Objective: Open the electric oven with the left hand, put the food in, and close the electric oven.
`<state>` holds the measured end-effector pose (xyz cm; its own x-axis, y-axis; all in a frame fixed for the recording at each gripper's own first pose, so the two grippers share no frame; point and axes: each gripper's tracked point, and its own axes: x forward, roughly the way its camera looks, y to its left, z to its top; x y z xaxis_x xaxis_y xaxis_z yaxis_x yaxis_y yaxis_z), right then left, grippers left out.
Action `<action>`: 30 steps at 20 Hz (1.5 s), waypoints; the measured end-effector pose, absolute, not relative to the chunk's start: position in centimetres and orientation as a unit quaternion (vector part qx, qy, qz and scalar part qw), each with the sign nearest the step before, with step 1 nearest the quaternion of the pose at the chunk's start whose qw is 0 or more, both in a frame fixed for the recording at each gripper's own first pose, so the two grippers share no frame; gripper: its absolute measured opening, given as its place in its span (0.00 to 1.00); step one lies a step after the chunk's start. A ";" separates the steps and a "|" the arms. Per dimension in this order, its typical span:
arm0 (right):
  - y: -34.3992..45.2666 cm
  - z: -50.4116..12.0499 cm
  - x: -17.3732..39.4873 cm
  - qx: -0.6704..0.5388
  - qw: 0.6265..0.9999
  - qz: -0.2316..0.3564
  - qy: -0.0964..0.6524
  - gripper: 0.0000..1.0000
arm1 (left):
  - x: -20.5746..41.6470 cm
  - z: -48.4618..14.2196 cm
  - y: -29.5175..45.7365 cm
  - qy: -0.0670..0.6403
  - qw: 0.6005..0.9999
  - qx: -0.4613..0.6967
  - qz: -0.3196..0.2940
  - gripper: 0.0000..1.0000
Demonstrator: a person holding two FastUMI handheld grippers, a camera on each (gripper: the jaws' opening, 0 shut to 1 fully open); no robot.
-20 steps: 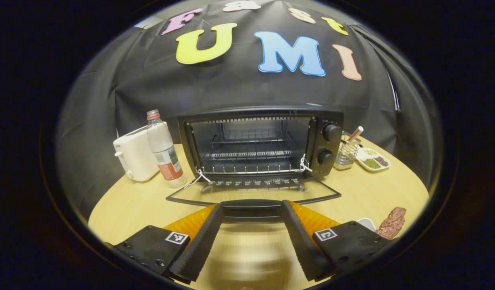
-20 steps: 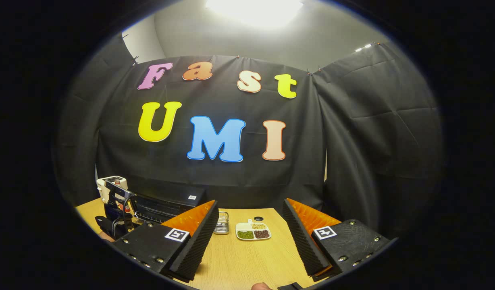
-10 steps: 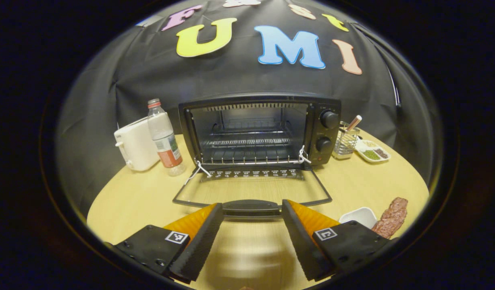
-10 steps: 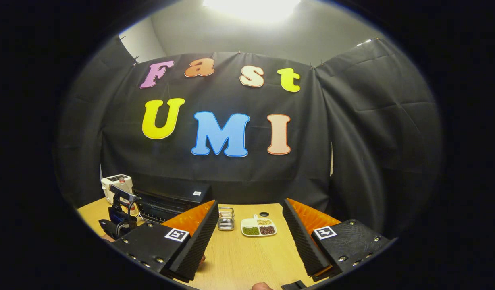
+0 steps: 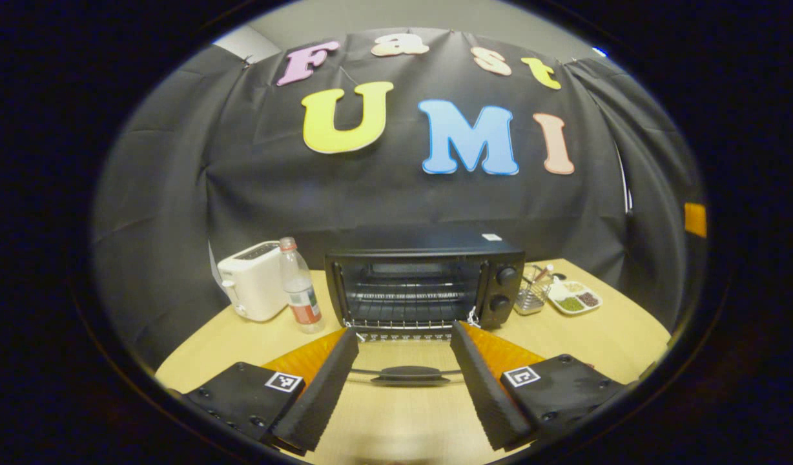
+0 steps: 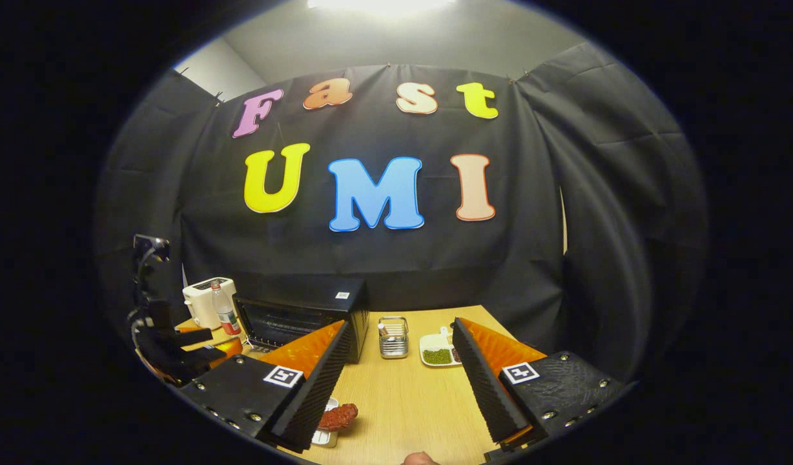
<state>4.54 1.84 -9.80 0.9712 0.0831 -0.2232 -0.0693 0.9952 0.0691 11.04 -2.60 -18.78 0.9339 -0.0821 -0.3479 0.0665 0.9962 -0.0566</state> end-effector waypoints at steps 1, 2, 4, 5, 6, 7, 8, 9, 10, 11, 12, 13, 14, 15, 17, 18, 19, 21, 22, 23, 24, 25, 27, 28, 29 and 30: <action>2.1 -10.8 4.8 0.033 0.991 0.042 0.126 0.97 | 10.7 -17.4 -2.1 0.166 0.985 -0.023 -0.033 1.00; 2.2 -11.8 5.1 0.038 0.988 0.044 0.142 0.97 | 10.1 -16.1 -1.4 0.154 0.987 -0.024 -0.028 1.00; 2.9 -13.6 5.5 0.059 0.982 0.053 0.171 0.97 | 9.0 -14.0 0.0 0.137 0.990 -0.030 -0.018 1.00; 3.4 -14.5 5.8 0.073 0.978 0.059 0.185 0.97 | 8.3 -13.1 0.8 0.132 0.991 -0.030 -0.011 1.00; 3.8 -15.4 6.0 0.087 0.974 0.066 0.200 0.97 | 7.5 -12.3 1.8 0.124 0.992 -0.030 -0.002 1.00; 4.2 -16.7 6.0 0.099 0.968 0.069 0.219 0.97 | 6.8 -11.4 2.6 0.118 0.993 -0.029 0.006 1.00; 4.6 -17.7 6.1 0.110 0.963 0.075 0.237 0.98 | 6.1 -10.8 3.3 0.113 0.993 -0.031 0.015 0.97; 5.1 -18.7 6.0 0.122 0.956 0.080 0.253 0.98 | 5.4 -10.2 4.0 0.109 0.993 -0.033 0.022 0.97; 5.4 -19.5 6.0 0.135 0.950 0.086 0.268 0.98 | 4.8 -9.9 4.6 0.107 0.993 -0.035 0.029 1.00; 5.8 -20.4 5.9 0.149 0.943 0.091 0.284 0.98 | 4.4 -9.7 5.2 0.105 0.993 -0.035 0.035 1.00; 6.2 -21.1 5.6 0.163 0.935 0.096 0.300 0.98 | 3.9 -9.6 5.6 0.104 0.993 -0.033 0.042 0.97; 6.7 -22.1 5.5 0.177 0.927 0.099 0.315 0.98 | 3.6 -9.3 6.1 0.102 0.993 -0.032 0.048 0.97; 7.0 -23.0 5.3 0.190 0.919 0.102 0.331 0.98 | 3.2 -9.1 6.5 0.101 0.993 -0.031 0.052 0.99; 7.3 -24.0 5.1 0.202 0.911 0.104 0.345 0.98 | 3.0 -9.0 6.8 0.101 0.993 -0.030 0.056 1.00; 7.8 -25.6 4.6 0.217 0.897 0.106 0.370 0.98 | 2.5 -8.7 7.4 0.100 0.993 -0.032 0.062 1.00; 8.2 -26.4 4.5 0.223 0.890 0.109 0.382 0.98 | 2.4 -8.9 7.6 0.102 0.992 -0.033 0.064 1.00; 8.3 -27.4 4.3 0.226 0.884 0.110 0.394 0.98 | 2.1 -9.0 7.8 0.104 0.992 -0.034 0.066 0.91; 8.8 -29.0 3.7 0.231 0.873 0.112 0.414 0.98 | 1.7 -9.4 8.1 0.107 0.991 -0.032 0.071 0.97; 9.2 -29.7 3.6 0.237 0.866 0.115 0.426 0.98 | 1.5 -9.5 8.2 0.110 0.991 -0.031 0.073 0.97; 9.6 -30.3 3.1 0.246 0.858 0.117 0.435 0.98 | 1.4 -9.7 8.2 0.112 0.990 -0.034 0.073 1.00; 9.9 -30.6 2.8 0.254 0.853 0.118 0.441 0.98 | 1.1 -9.9 8.0 0.115 0.990 -0.039 0.073 1.00; 10.0 -31.0 2.7 0.259 0.848 0.118 0.446 0.98 | 1.0 -10.1 7.9 0.118 0.989 -0.043 0.072 0.97; 10.5 -31.4 2.6 0.273 0.841 0.118 0.452 0.98 | 0.7 -10.3 7.9 0.121 0.989 -0.045 0.072 1.00; 10.7 -31.6 2.8 0.280 0.836 0.115 0.458 0.96 | 0.7 -10.5 7.9 0.122 0.989 -0.044 0.072 1.00; 11.0 -31.9 2.5 0.290 0.830 0.114 0.463 0.83 | 0.6 -10.5 7.9 0.123 0.989 -0.043 0.071 1.00; 11.3 -32.2 2.5 0.300 0.823 0.114 0.469 0.80 | 0.7 -10.4 7.8 0.122 0.989 -0.043 0.071 0.97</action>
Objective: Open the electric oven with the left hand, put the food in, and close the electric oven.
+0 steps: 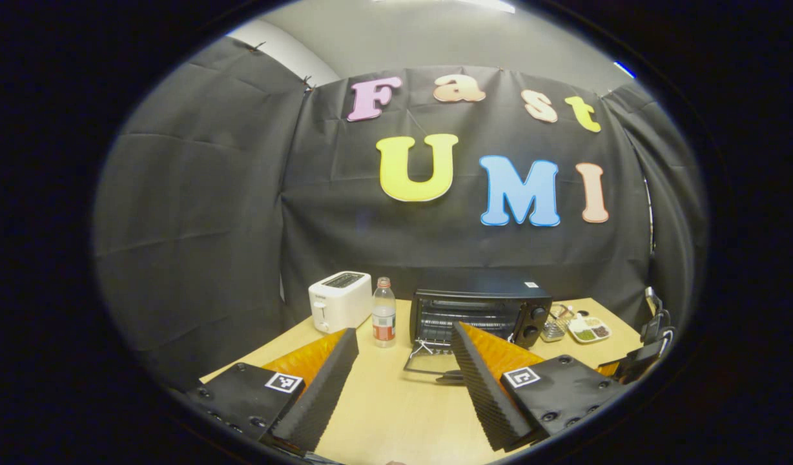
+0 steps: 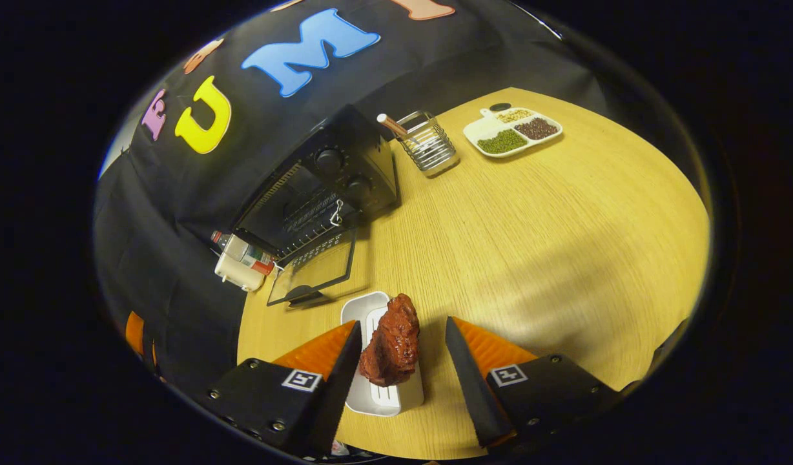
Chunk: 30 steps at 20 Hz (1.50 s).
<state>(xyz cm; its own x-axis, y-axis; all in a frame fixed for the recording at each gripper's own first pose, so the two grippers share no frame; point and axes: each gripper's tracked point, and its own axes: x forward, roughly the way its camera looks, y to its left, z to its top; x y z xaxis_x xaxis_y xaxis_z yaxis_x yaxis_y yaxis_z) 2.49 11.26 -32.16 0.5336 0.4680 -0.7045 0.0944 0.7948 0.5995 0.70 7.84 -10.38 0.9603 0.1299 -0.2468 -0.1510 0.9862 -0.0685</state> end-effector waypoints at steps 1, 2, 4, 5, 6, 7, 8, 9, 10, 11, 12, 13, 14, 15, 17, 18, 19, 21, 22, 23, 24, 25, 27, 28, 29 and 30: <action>11.5 -32.4 2.2 0.309 0.816 0.114 0.475 0.78 | 0.7 -10.2 7.9 0.120 0.989 -0.044 0.071 0.97; 11.8 -32.5 2.2 0.318 0.809 0.117 0.480 0.78 | 0.8 -10.2 8.0 0.118 0.989 -0.045 0.071 0.97; 12.0 -32.8 2.1 0.331 0.802 0.110 0.484 0.78 | 0.9 -10.3 8.4 0.117 0.989 -0.047 0.074 0.97; 12.4 -32.8 2.2 0.341 0.796 0.111 0.488 0.42 | 1.0 -10.3 8.5 0.117 0.989 -0.050 0.075 0.97; 12.9 -32.4 2.0 0.351 0.789 0.120 0.490 0.41 | 1.1 -10.3 8.6 0.116 0.989 -0.053 0.075 1.00; 12.7 -32.8 2.2 0.353 0.793 0.114 0.483 0.42 | 1.1 -10.2 8.8 0.115 0.989 -0.055 0.076 0.97; 12.8 -32.2 2.3 0.354 0.794 0.113 0.480 0.33 | 1.1 -10.2 8.9 0.115 0.989 -0.055 0.075 0.97; 13.2 -31.9 2.4 0.356 0.795 0.124 0.476 0.24 | 1.2 -10.3 8.9 0.115 0.989 -0.052 0.075 0.97; 12.7 -30.7 2.8 0.362 0.800 0.111 0.466 0.24 | 1.4 -10.4 8.9 0.114 0.989 -0.050 0.074 1.00; 13.3 -31.5 3.1 0.360 0.801 0.116 0.464 0.12 | 1.5 -10.4 8.9 0.115 0.990 -0.050 0.072 1.00; 13.2 -30.8 2.7 0.358 0.802 0.122 0.463 0.12 | 1.7 -10.6 8.9 0.115 0.990 -0.050 0.070 0.99; 13.6 -30.6 2.8 0.358 0.801 0.125 0.464 0.12 | 1.8 -10.4 9.0 0.114 0.990 -0.051 0.069 0.98; 13.6 -30.1 2.9 0.361 0.800 0.125 0.462 0.12 | 2.1 -10.4 9.1 0.114 0.990 -0.052 0.067 0.97; 13.7 -29.5 3.2 0.365 0.801 0.123 0.457 0.12 | 2.3 -10.4 9.2 0.112 0.990 -0.054 0.067 1.00; 14.0 -27.9 4.0 0.372 0.807 0.128 0.441 0.12 | 2.8 -10.5 9.2 0.111 0.990 -0.059 0.062 0.97; 14.2 -27.1 4.5 0.376 0.810 0.130 0.431 0.12 | 3.2 -10.7 9.2 0.111 0.990 -0.061 0.059 1.00; 14.5 -26.5 5.2 0.381 0.812 0.131 0.423 0.12 | 3.5 -10.8 9.2 0.111 0.990 -0.061 0.056 1.00; 15.2 -25.2 6.4 0.396 0.811 0.130 0.410 0.11 | 4.2 -10.9 9.5 0.109 0.991 -0.063 0.052 1.00; 15.6 -24.8 7.1 0.403 0.811 0.130 0.404 0.12 | 4.4 -10.8 9.7 0.108 0.991 -0.065 0.049 1.00; 16.0 -24.4 7.7 0.407 0.812 0.129 0.399 0.11 | 4.7 -10.9 9.9 0.108 0.991 -0.066 0.047 1.00; 16.5 -24.2 8.4 0.409 0.812 0.129 0.395 0.12 | 5.0 -11.0 10.2 0.108 0.991 -0.066 0.045 1.00; 17.2 -24.0 9.1 0.413 0.813 0.128 0.391 0.12 | 5.4 -11.0 10.5 0.107 0.991 -0.065 0.043 1.00; 18.4 -23.5 10.6 0.425 0.811 0.126 0.382 0.11 | 6.1 -11.3 11.5 0.107 0.991 -0.061 0.042 0.97; 18.9 -23.4 11.5 0.430 0.811 0.124 0.376 0.11 | 6.5 -11.5 11.9 0.108 0.991 -0.061 0.042 0.97; 19.5 -23.3 12.3 0.432 0.813 0.122 0.371 0.11 | 6.9 -11.6 12.5 0.108 0.991 -0.062 0.042 0.97; 20.1 -23.3 13.2 0.433 0.814 0.120 0.368 0.12 | 7.3 -11.8 13.0 0.109 0.991 -0.063 0.044 0.97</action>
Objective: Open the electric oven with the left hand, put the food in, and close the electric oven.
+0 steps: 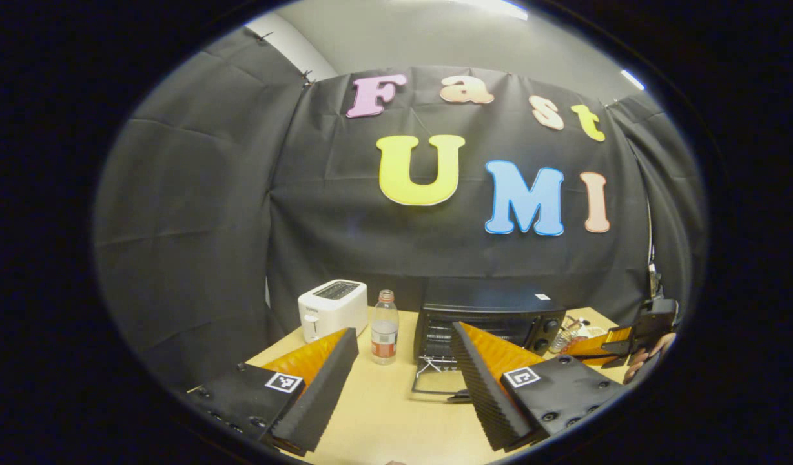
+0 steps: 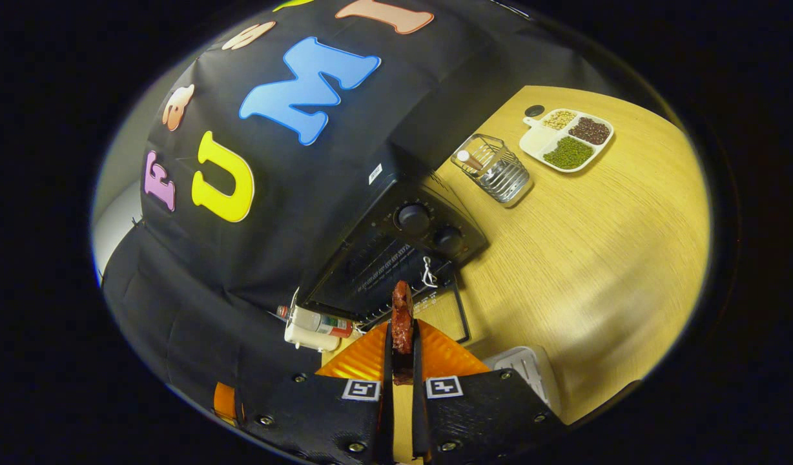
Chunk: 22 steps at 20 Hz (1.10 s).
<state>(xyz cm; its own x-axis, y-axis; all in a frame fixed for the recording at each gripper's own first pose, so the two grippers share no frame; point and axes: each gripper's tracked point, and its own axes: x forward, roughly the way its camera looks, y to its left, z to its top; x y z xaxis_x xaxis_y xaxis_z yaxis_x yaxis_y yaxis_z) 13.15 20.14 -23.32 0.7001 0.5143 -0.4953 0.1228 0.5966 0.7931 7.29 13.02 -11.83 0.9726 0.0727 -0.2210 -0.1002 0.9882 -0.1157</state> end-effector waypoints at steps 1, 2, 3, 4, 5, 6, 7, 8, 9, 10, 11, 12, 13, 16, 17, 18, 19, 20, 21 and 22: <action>20.8 -23.4 13.7 0.435 0.814 0.118 0.366 0.12 | 7.8 -12.0 13.6 0.110 0.991 -0.063 0.045 1.00; 21.5 -23.4 14.4 0.438 0.813 0.117 0.364 0.12 | 8.1 -12.2 14.1 0.111 0.991 -0.061 0.046 0.97; 22.3 -23.4 15.2 0.442 0.812 0.117 0.362 0.12 | 8.4 -12.4 14.7 0.111 0.991 -0.059 0.047 0.97; 22.9 -23.5 15.7 0.444 0.811 0.117 0.362 0.12 | 8.8 -12.6 15.3 0.113 0.991 -0.057 0.048 0.97; 23.9 -23.8 16.3 0.447 0.810 0.116 0.362 0.12 | 9.1 -12.7 16.1 0.114 0.991 -0.055 0.051 0.97; 24.6 -23.9 17.1 0.450 0.809 0.117 0.359 0.12 | 9.5 -13.0 16.6 0.114 0.991 -0.054 0.053 1.00; 25.3 -23.8 17.7 0.453 0.810 0.119 0.353 0.12 | 9.8 -13.1 17.3 0.114 0.991 -0.052 0.056 1.00; 25.9 -23.8 18.4 0.455 0.810 0.121 0.349 0.11 | 10.1 -13.3 18.1 0.114 0.990 -0.050 0.061 1.00; 26.8 -24.0 19.0 0.455 0.811 0.123 0.346 0.12 | 10.3 -13.4 18.8 0.115 0.990 -0.048 0.064 1.00; 27.4 -24.1 19.7 0.455 0.812 0.123 0.344 0.12 | 10.3 -13.5 19.5 0.118 0.990 -0.047 0.068 0.97; 28.0 -24.3 20.4 0.454 0.814 0.123 0.341 0.12 | 10.4 -13.8 20.1 0.120 0.989 -0.047 0.072 1.00; 28.5 -24.2 20.9 0.456 0.815 0.123 0.335 0.12 | 10.6 -14.0 20.8 0.122 0.988 -0.045 0.077 1.00; 29.3 -24.4 21.5 0.458 0.816 0.123 0.329 0.12 | 10.7 -14.3 21.3 0.125 0.988 -0.044 0.080 1.00; 31.0 -25.0 23.2 0.465 0.820 0.119 0.312 0.11 | 10.7 -15.5 22.7 0.139 0.986 -0.040 0.088 0.97; 31.6 -25.3 23.6 0.469 0.819 0.117 0.309 0.12 | 10.9 -15.8 23.0 0.144 0.985 -0.040 0.089 0.97; 32.0 -25.5 24.0 0.474 0.818 0.115 0.305 0.12 | 11.0 -16.0 23.3 0.147 0.984 -0.038 0.090 1.00; 32.4 -25.7 24.5 0.480 0.817 0.112 0.300 0.12 | 11.1 -16.1 23.7 0.149 0.984 -0.033 0.091 1.00; 32.6 -25.8 25.0 0.486 0.816 0.108 0.295 0.11 | 11.1 -16.1 24.0 0.150 0.984 -0.027 0.092 0.97; 32.8 -25.9 25.6 0.493 0.814 0.104 0.288 0.11 | 11.3 -16.0 24.4 0.150 0.984 -0.021 0.092 1.00; 32.8 -25.8 26.1 0.497 0.814 0.101 0.283 0.12 | 11.3 -16.0 24.5 0.149 0.984 -0.017 0.094 0.97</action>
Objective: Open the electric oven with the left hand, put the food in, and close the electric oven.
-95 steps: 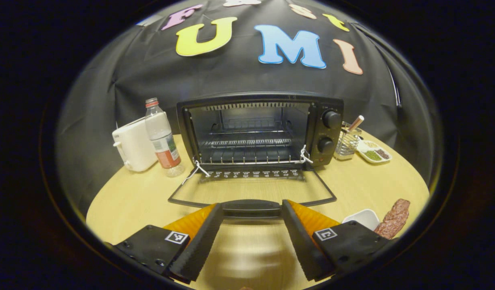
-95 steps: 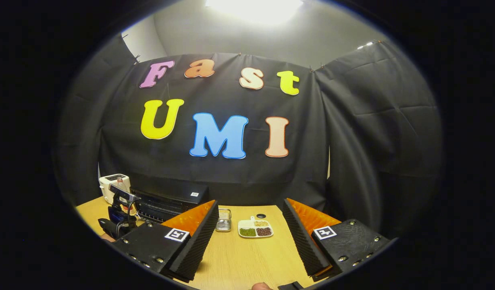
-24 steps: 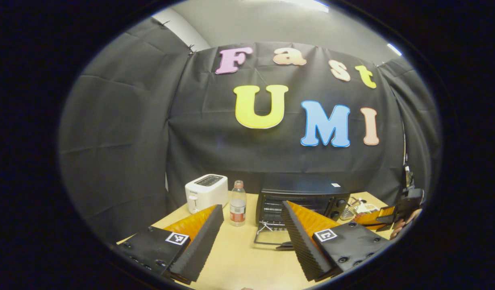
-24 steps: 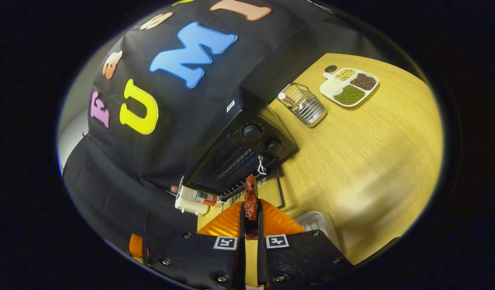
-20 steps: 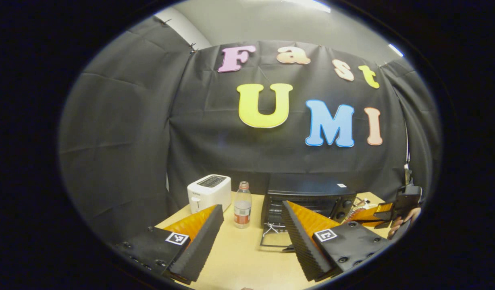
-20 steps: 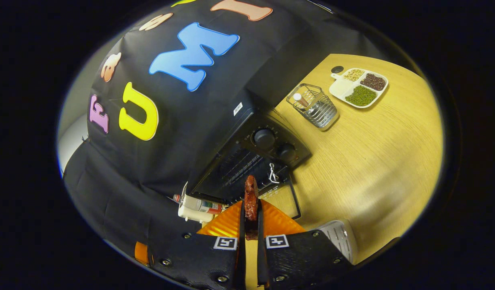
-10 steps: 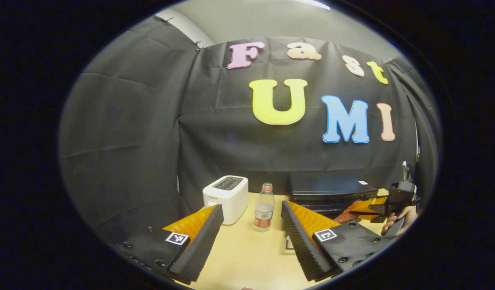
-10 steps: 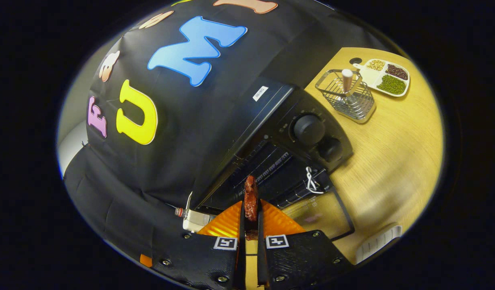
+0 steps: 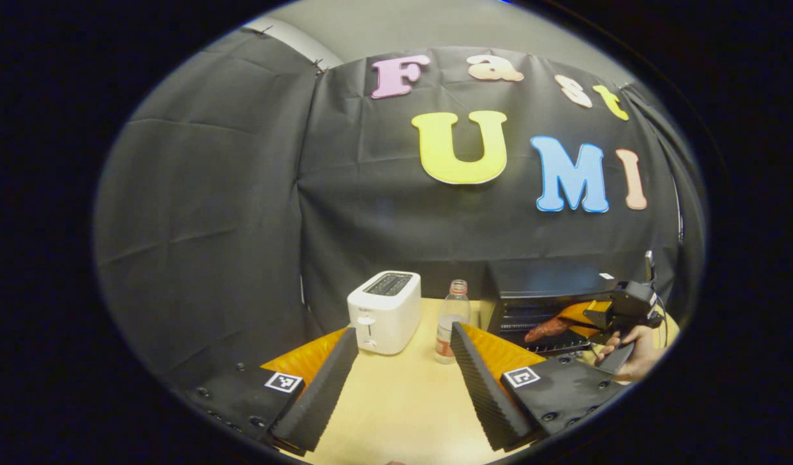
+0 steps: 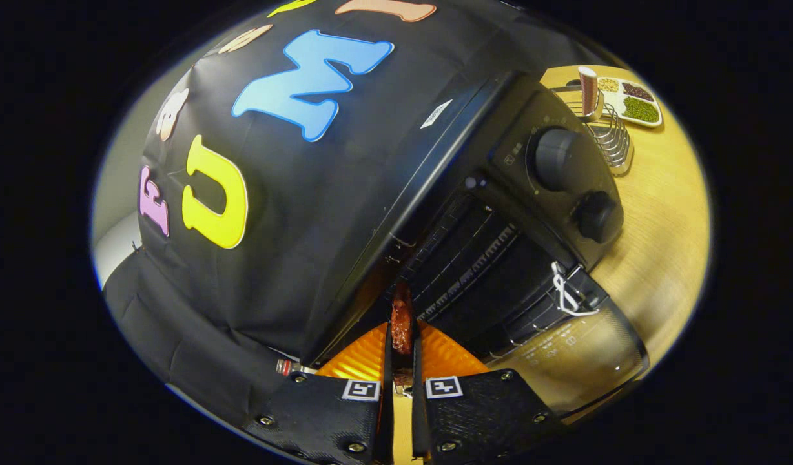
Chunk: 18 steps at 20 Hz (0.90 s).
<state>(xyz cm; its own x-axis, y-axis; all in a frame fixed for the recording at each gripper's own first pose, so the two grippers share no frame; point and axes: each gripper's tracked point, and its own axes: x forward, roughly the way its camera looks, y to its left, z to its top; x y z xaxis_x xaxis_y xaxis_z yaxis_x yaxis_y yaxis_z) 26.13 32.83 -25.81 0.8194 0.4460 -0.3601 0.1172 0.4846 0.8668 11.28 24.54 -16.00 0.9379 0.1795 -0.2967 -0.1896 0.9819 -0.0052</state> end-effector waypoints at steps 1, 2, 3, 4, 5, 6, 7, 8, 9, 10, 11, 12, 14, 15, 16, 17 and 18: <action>32.9 -26.0 26.6 0.498 0.815 0.098 0.280 0.11 | 11.4 -16.2 24.7 0.151 0.984 -0.016 0.095 0.97; 32.8 -26.2 27.1 0.495 0.818 0.095 0.277 0.11 | 11.5 -16.4 24.8 0.154 0.983 -0.018 0.095 0.97; 32.7 -26.4 27.4 0.490 0.823 0.093 0.273 0.11 | 11.5 -16.6 24.7 0.156 0.983 -0.020 0.096 1.00; 32.5 -26.5 27.8 0.486 0.827 0.091 0.270 0.11 | 11.5 -16.7 24.6 0.157 0.983 -0.022 0.096 0.97; 32.3 -26.7 27.9 0.482 0.830 0.090 0.268 0.11 | 11.6 -16.8 24.7 0.157 0.983 -0.022 0.097 1.00; 32.0 -26.9 28.1 0.475 0.834 0.084 0.267 0.12 | 11.5 -16.8 24.8 0.158 0.982 -0.021 0.098 1.00; 31.4 -27.8 28.0 0.459 0.841 0.072 0.276 0.11 | 11.6 -16.8 24.7 0.159 0.982 -0.021 0.098 1.00; 31.4 -28.1 27.9 0.457 0.841 0.076 0.279 0.11 | 11.6 -16.9 24.6 0.159 0.982 -0.021 0.099 1.00; 31.7 -28.5 27.8 0.447 0.845 0.072 0.285 0.11 | 11.7 -16.6 24.6 0.158 0.982 -0.020 0.099 1.00; 31.3 -28.4 28.0 0.437 0.852 0.070 0.280 0.14 | 11.8 -16.6 24.5 0.158 0.982 -0.020 0.099 1.00; 31.2 -28.2 27.6 0.420 0.859 0.068 0.285 0.15 | 11.8 -16.6 24.4 0.157 0.982 -0.021 0.099 1.00; 30.9 -28.3 27.7 0.399 0.869 0.069 0.284 0.16 | 11.8 -16.7 24.1 0.157 0.983 -0.021 0.097 1.00; 30.8 -28.7 27.6 0.363 0.882 0.064 0.294 0.23 | 12.1 -16.5 23.7 0.154 0.983 -0.021 0.094 1.00; 30.4 -28.7 27.6 0.352 0.886 0.061 0.297 0.30 | 12.2 -16.3 23.5 0.152 0.984 -0.021 0.092 1.00; 30.2 -28.7 27.5 0.345 0.888 0.059 0.298 0.36 | 12.3 -16.2 23.3 0.150 0.984 -0.020 0.090 1.00; 29.9 -28.6 27.6 0.341 0.891 0.057 0.295 0.39 | 12.2 -15.9 23.2 0.148 0.985 -0.019 0.089 1.00; 29.6 -28.5 27.6 0.334 0.895 0.055 0.291 0.49 | 12.2 -15.8 22.9 0.145 0.985 -0.018 0.087 1.00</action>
<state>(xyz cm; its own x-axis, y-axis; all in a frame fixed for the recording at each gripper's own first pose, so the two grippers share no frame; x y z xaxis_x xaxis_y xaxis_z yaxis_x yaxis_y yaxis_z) 27.59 29.57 -28.49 0.8248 0.2927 -0.4837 0.0962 0.7704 0.6303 12.22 22.94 -15.77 0.9426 0.1660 -0.2897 -0.1763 0.9843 -0.0097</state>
